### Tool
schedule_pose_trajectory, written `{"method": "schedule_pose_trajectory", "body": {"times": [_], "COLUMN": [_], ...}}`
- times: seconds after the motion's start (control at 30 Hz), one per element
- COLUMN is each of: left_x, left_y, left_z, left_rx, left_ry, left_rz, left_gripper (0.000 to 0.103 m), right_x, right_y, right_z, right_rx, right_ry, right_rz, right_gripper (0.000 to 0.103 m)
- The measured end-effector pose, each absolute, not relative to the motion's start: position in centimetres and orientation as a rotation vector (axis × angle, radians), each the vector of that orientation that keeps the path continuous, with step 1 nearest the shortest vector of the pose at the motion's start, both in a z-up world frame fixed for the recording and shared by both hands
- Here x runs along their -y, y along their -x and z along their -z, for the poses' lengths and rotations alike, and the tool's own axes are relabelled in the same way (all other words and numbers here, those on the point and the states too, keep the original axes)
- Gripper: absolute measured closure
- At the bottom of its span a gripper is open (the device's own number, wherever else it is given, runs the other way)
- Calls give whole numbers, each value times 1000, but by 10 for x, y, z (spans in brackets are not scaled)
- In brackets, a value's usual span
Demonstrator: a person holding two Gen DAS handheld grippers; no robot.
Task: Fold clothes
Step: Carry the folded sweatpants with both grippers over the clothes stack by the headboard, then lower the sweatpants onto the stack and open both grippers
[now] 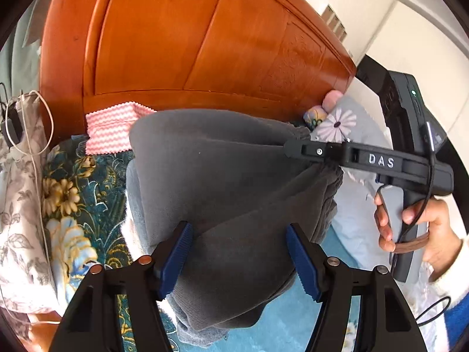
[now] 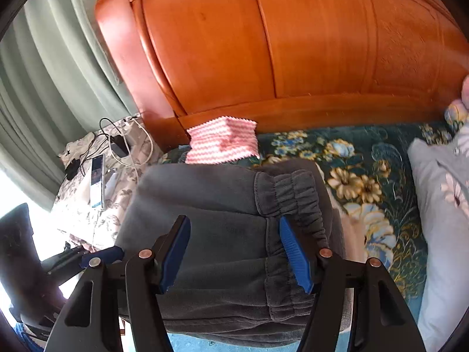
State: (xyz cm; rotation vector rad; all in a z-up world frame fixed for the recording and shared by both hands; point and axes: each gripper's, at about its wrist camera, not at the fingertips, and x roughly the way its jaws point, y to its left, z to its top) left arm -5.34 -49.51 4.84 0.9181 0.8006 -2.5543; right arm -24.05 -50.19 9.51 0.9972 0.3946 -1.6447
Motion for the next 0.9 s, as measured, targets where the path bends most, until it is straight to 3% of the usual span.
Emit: {"method": "schedule_pose_trajectory", "body": {"times": [0.47, 0.6, 0.9], "left_x": [475, 461, 428], "left_y": [44, 38, 29], "left_z": [-71, -76, -74], "left_rx": [-714, -687, -709], "left_ry": [-966, -989, -990], "left_rz": [2516, 2499, 2493], "left_gripper": [31, 22, 6], "right_x": [455, 426, 396], "right_y": [241, 240, 218], "right_z": [-110, -112, -85], "right_rx": [-313, -339, -486], "right_ry": [-1019, -1042, -1096], "right_rz": [1691, 1729, 1742], "right_gripper": [38, 38, 16]}}
